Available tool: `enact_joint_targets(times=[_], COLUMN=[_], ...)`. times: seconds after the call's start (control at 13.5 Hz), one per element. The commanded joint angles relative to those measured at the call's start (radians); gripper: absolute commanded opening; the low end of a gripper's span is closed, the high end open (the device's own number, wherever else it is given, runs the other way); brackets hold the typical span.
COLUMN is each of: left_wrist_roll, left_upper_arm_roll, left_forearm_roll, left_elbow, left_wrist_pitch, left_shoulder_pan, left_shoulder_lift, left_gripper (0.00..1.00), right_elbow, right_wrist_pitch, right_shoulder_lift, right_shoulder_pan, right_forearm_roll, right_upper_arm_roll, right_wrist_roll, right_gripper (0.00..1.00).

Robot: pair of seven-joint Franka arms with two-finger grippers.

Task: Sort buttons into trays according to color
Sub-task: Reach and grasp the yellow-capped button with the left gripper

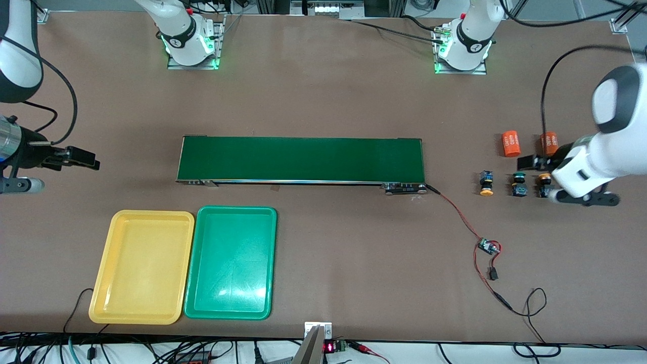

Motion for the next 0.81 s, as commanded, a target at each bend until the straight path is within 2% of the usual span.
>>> enact_joint_targets(times=[0.0,0.3,0.59,0.74], left_wrist_roll=[0.015,0.016,0.025,0.027], left_upper_arm_roll=[-0.006,-0.006,-0.006,-0.006], left_forearm_roll=[0.012,0.012,0.012,0.012], left_elbow=[-0.180,-0.431,-0.579,-0.585], left_wrist_pitch=[0.175,0.509,0.762,0.789], left_shoulder_pan=[0.009,0.009,0.021,0.021], left_shoulder_lift=[-0.030,-0.029,0.019,0.052], left_gripper=[1.00,1.00,1.00,0.94], right_elbow=[0.034,0.034,0.034,0.034], right_wrist_pitch=[0.009,0.008,-0.006,-0.044], right_shoulder_lift=[0.013,0.013,0.000,-0.004], right_shoulder_pan=[0.012,0.010,0.010,0.007], right_forearm_roll=[0.014,0.011,0.008,0.008], right_upper_arm_roll=[0.004,0.002,0.002,0.000], right_wrist_roll=[-0.004,-0.007,-0.014,-0.018], right_gripper=[1.00,1.00,1.00,1.00])
